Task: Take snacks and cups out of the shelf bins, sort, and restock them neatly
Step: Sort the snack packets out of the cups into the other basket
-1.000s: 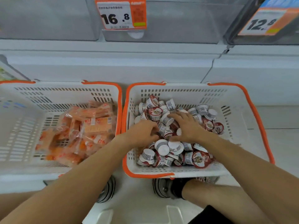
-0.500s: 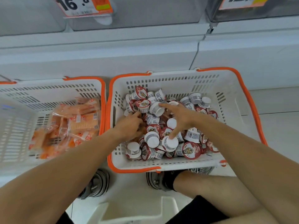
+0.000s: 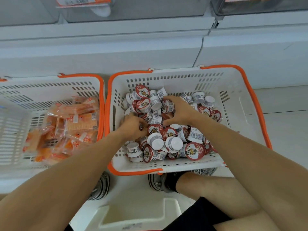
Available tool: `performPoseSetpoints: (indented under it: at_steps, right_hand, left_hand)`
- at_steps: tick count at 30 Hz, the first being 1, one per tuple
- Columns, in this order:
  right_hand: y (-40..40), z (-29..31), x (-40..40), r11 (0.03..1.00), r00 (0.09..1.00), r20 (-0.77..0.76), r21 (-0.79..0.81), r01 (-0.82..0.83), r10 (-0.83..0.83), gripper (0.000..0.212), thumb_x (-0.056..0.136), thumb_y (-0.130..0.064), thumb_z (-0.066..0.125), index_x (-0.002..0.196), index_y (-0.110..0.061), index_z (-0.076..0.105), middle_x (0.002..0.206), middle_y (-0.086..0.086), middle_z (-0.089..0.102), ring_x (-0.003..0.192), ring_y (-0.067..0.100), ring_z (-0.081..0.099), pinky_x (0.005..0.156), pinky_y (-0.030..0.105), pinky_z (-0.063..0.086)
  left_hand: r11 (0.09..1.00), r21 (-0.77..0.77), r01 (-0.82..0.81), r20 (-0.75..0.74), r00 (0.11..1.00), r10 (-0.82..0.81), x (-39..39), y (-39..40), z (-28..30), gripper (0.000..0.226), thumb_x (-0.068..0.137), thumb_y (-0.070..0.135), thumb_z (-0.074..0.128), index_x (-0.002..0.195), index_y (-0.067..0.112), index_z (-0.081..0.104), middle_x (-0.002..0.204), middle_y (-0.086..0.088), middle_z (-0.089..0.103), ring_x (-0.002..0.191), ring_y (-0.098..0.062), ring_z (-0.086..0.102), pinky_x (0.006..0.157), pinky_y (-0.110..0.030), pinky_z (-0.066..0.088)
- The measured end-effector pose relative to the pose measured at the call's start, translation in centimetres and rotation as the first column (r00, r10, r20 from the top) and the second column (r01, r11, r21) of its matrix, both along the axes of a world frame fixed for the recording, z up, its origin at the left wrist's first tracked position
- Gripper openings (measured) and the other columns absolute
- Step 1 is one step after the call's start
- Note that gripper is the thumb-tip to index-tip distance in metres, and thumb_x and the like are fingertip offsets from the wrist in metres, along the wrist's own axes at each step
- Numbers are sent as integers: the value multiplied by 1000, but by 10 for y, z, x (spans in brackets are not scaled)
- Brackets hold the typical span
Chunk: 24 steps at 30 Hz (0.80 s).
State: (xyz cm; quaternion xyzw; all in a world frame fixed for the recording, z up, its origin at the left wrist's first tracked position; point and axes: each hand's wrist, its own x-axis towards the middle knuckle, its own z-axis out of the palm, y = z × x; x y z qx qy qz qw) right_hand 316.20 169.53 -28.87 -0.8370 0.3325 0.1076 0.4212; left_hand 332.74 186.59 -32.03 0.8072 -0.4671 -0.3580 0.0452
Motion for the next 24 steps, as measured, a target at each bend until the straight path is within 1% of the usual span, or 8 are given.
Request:
performPoseSetpoints:
  at_steps: [3,7,10,14,16,18,21,24]
  right_hand:
    - [5,-7,5,997,998,-45,-66,-42,39,103,69,-30,91,153,-31,31,157,12,21,144,34,30,115,44,33]
    - [2,-12,4,989,995,-85,-138,-54,43,78,73,-31,87,142,-25,49,152,11,27,141,32,34,115,43,36]
    - [-2,-10,6,971,999,-17,-237,-39,36,58,78,-32,82,130,-20,60,143,11,37,135,31,39,111,45,39]
    - [1,-3,18,964,995,66,-258,-59,79,39,80,-28,79,115,-17,66,112,-1,60,106,19,58,97,40,50]
    - [3,-2,21,952,982,-67,-245,-186,175,50,78,-35,80,122,-18,63,115,-1,62,111,19,58,96,39,47]
    - [3,-7,17,923,947,-199,-244,-298,253,72,74,-44,83,136,-21,55,136,3,51,130,23,44,104,47,40]
    - [-2,-13,4,918,943,-192,-243,-313,271,91,69,-50,86,146,-24,46,154,2,32,144,25,24,113,59,31]
    - [-8,-14,-9,913,959,-197,-316,-258,202,100,66,-57,85,151,-30,39,163,-2,18,150,26,9,117,67,19]
  left_hand:
    - [999,-31,-43,2,999,43,-6,4,6,24,73,43,82,83,37,61,122,-5,50,119,-28,43,108,-47,36]
    - [986,-154,-62,75,994,74,-10,11,16,19,76,36,80,74,32,61,102,5,54,111,-21,43,95,-38,38]
    - [941,-298,-160,26,984,175,-8,17,29,8,81,22,74,78,23,67,92,6,60,98,-13,51,84,-28,39]
    - [970,-223,-97,-46,995,89,1,16,38,16,86,24,73,98,17,65,95,8,68,84,-7,61,79,-27,52]
    - [984,-168,-61,-49,997,53,1,10,34,33,83,27,75,111,14,64,104,3,67,94,-16,62,82,-31,52]
    - [991,-133,-8,-3,1000,8,-1,1,26,32,83,28,73,111,12,67,105,-2,69,98,-21,64,83,-33,52]
    - [996,-93,9,24,1000,-6,-5,-9,20,16,83,23,75,96,14,74,91,-1,72,89,-21,67,84,-36,56]
    - [994,-96,-45,4,999,46,-5,-9,15,22,82,10,77,104,11,75,97,-3,75,86,-16,67,85,-29,54]
